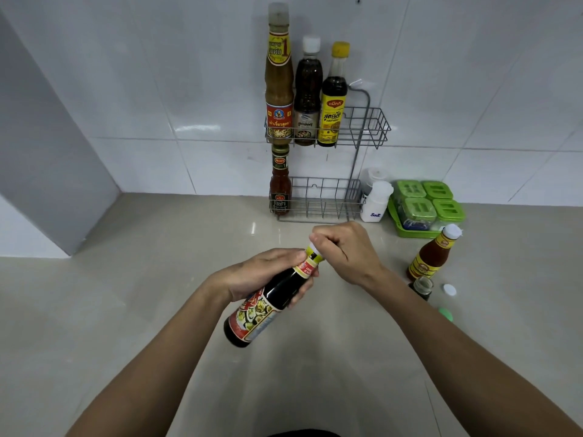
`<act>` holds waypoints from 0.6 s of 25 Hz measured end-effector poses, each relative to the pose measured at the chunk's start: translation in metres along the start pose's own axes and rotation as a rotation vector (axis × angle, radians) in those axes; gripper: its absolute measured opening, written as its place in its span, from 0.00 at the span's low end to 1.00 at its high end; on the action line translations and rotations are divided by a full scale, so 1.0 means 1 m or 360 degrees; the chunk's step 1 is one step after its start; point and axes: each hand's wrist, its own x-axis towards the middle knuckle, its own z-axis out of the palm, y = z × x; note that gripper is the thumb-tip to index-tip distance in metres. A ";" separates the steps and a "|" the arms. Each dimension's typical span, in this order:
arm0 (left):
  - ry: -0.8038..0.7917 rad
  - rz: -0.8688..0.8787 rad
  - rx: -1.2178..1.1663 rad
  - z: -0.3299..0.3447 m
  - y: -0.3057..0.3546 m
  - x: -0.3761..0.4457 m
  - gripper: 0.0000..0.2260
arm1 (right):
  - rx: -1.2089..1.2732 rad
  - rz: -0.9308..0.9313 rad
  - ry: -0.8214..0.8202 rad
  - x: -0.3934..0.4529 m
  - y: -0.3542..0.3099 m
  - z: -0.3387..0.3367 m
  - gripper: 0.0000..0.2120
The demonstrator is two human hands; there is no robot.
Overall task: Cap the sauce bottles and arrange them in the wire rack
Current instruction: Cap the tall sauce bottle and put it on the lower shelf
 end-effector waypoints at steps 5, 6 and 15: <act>0.0629 0.0131 0.0758 0.006 -0.011 0.010 0.13 | -0.0207 0.0627 -0.0144 0.006 0.000 0.006 0.26; 0.0692 0.0133 0.0881 0.006 -0.013 0.011 0.12 | -0.0208 0.0698 -0.0159 0.007 0.000 0.007 0.27; 0.0556 0.0224 0.0366 0.000 -0.002 0.001 0.16 | -0.0116 0.0227 0.0000 0.025 -0.003 0.002 0.22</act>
